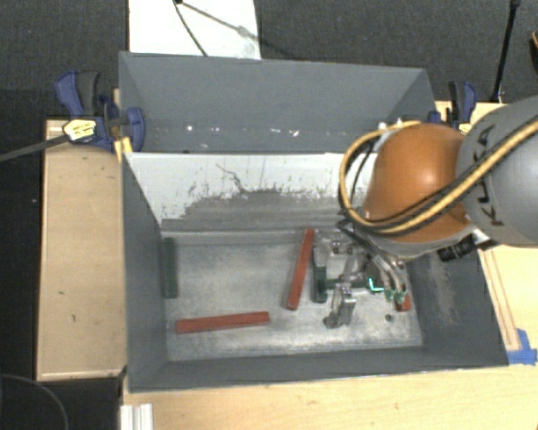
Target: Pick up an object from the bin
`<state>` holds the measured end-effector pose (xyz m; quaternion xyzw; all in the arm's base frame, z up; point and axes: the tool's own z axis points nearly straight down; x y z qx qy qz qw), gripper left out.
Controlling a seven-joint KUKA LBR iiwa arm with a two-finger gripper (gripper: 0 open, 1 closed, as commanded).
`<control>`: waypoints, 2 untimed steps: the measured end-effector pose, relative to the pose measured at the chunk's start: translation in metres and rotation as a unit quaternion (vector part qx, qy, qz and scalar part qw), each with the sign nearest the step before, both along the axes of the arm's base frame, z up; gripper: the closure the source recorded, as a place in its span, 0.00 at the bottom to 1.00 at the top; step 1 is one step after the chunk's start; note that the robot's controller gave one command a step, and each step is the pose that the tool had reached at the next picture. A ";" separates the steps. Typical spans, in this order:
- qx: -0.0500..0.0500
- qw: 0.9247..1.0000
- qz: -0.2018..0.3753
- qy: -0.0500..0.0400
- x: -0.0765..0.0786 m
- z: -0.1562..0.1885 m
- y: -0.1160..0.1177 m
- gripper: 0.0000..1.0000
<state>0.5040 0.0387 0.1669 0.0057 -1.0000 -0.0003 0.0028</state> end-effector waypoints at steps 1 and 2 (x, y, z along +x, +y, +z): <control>-0.001 1.000 -0.003 -0.003 -0.005 -0.093 -0.066 0.00; 0.000 0.995 -0.103 -0.005 0.024 -0.096 -0.058 0.00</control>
Offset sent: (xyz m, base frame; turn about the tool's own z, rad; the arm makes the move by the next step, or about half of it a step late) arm -0.0047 -0.0626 -0.0909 -0.0004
